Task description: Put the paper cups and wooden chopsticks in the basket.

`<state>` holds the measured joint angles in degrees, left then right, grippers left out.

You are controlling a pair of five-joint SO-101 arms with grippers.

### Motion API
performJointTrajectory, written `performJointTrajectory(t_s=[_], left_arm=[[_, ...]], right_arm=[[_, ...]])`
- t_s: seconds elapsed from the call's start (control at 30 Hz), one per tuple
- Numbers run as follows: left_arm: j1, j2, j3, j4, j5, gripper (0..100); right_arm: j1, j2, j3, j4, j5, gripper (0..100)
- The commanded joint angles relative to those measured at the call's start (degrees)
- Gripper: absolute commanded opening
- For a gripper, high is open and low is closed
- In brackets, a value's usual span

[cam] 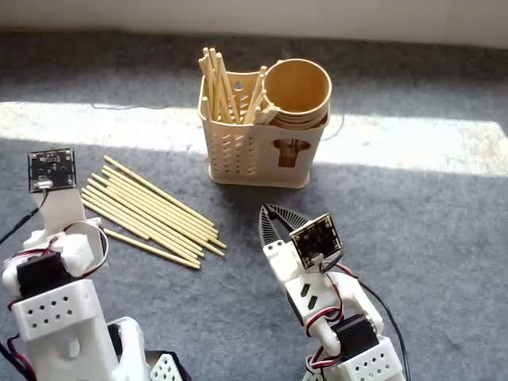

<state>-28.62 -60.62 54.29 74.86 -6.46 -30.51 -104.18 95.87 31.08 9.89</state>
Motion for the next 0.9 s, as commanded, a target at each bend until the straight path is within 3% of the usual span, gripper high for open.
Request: performJointTrajectory(t_s=[0.0,0.17,0.43,0.57,0.87], left_arm=[[-2.77,6.37,-3.03,-3.08,3.34,7],[-6.81,14.73,-3.03,-9.14,8.88,25],[-7.08,25.01,-3.12,-18.02,9.32,21],[-9.36,28.79,-3.74,-22.15,14.07,21],[-10.68,40.75,-10.95,-23.03,17.41,21]], right_arm=[[-0.40,-0.48,5.23,0.22,-0.18,0.5],[-0.40,-0.48,5.23,0.22,-0.18,0.5],[-0.40,-0.48,5.23,0.22,-0.18,0.5],[-0.40,-0.48,5.23,0.22,-0.18,0.5],[-0.40,-0.48,5.23,0.22,-0.18,0.5]])
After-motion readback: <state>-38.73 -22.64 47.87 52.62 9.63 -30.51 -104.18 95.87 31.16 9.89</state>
